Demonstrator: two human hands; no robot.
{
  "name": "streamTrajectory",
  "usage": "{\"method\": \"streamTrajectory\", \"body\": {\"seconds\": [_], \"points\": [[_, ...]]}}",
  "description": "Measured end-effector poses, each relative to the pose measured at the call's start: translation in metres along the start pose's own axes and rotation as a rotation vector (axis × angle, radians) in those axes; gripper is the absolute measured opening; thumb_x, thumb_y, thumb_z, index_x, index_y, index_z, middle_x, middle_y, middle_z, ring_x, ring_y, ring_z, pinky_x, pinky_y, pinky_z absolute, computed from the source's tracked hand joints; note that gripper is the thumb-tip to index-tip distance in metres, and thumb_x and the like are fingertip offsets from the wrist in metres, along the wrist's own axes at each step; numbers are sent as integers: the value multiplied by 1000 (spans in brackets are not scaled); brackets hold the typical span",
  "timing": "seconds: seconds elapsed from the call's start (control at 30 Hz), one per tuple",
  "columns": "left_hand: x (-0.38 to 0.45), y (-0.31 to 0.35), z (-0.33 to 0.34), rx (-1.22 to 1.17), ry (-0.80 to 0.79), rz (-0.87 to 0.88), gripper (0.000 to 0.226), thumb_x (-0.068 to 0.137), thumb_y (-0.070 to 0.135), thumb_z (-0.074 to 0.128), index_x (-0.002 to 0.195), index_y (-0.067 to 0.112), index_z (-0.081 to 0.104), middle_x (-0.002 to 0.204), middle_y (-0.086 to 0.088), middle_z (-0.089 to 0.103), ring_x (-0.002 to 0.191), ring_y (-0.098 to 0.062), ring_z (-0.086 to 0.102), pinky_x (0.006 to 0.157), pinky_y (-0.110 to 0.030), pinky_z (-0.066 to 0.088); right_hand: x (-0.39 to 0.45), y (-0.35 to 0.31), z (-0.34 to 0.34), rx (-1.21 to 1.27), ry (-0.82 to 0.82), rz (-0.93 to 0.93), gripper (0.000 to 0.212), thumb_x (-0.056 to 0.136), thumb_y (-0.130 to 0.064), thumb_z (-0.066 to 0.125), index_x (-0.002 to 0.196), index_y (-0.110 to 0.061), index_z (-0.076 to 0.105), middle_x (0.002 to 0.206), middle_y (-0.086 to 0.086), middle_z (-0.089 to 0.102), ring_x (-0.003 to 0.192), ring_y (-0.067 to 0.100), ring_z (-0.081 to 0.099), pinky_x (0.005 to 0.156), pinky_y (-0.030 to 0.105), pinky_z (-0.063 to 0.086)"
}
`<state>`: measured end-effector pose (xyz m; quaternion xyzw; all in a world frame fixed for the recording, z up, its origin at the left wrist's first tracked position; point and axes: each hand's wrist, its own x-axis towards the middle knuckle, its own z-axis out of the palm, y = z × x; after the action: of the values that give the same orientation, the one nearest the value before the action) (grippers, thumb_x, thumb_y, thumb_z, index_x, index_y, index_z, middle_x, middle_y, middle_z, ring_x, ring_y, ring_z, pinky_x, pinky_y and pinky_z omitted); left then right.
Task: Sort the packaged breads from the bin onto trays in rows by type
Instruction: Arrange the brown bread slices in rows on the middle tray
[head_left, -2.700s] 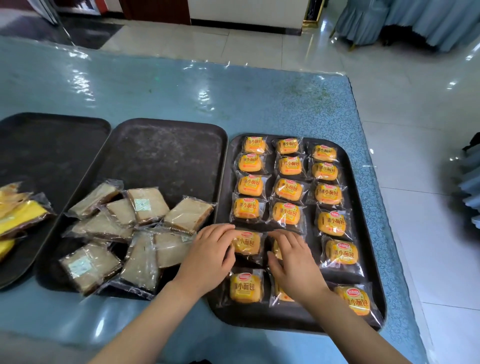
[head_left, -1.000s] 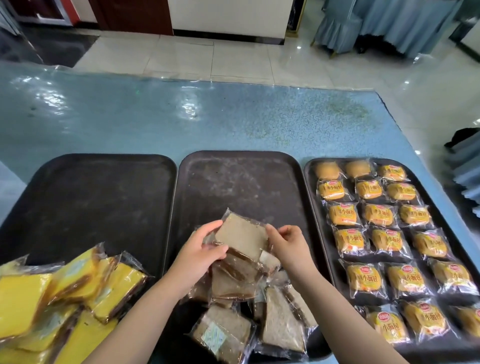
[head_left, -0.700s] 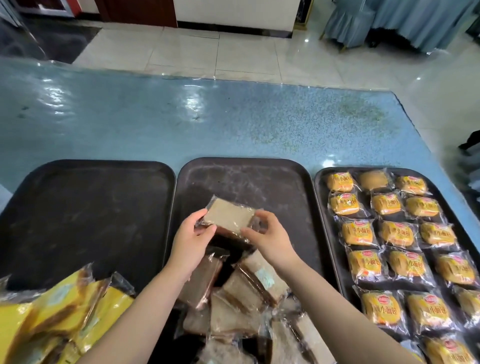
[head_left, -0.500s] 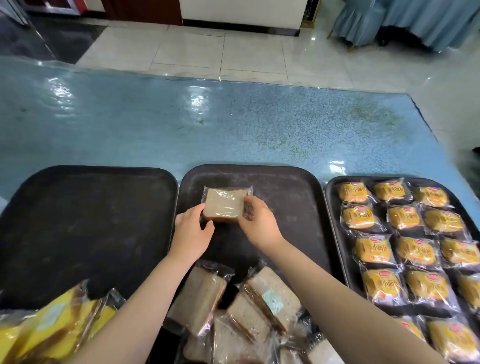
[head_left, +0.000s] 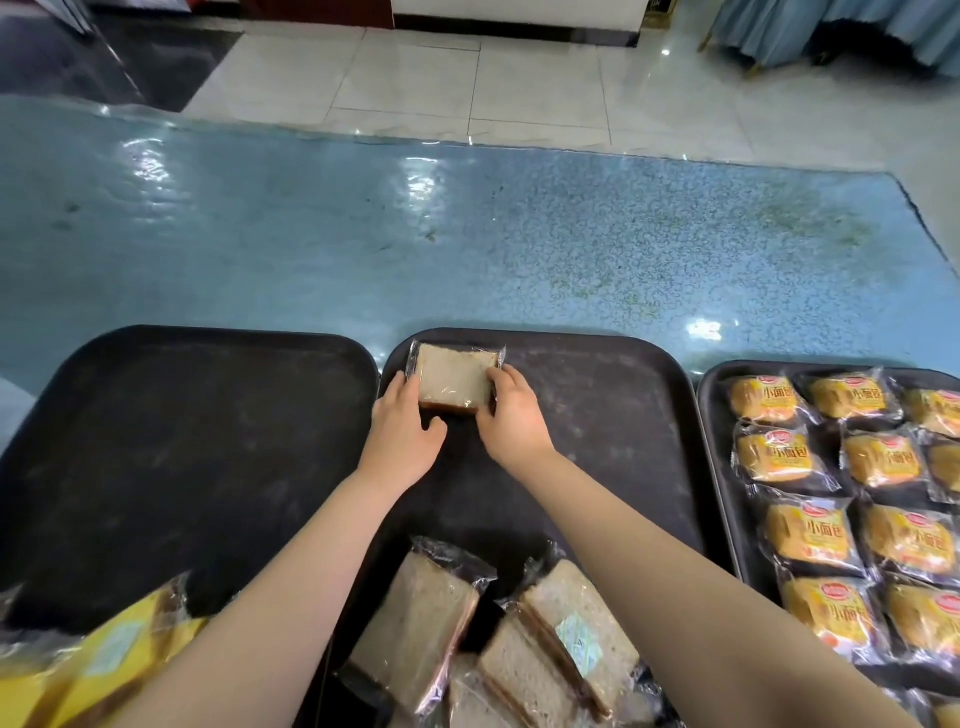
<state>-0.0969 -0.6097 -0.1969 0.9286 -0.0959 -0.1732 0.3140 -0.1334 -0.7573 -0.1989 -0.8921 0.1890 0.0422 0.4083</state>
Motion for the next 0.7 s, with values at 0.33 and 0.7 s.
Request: {"method": "streamTrajectory", "body": {"seconds": [0.33,0.7], "points": [[-56,-7,-3,80,8,125,62,93,20,56,150,14,31,159,-6,22,146,-27,19,119,-40,19,-81,24,-38,-90,-21,-24,56,94,-17,51,147,-14,33,156,5,28,145,23,21,116,30,19],[-173,-3,7,-27,-104,365,38,94,19,53,131,29,54,131,20,48,124,4,39,110,-24,32,-241,71,-54,-220,-49,-13,60,88,-48,61,139,-21,43,139,-5,46,130,16,40,110,26,29]]}}
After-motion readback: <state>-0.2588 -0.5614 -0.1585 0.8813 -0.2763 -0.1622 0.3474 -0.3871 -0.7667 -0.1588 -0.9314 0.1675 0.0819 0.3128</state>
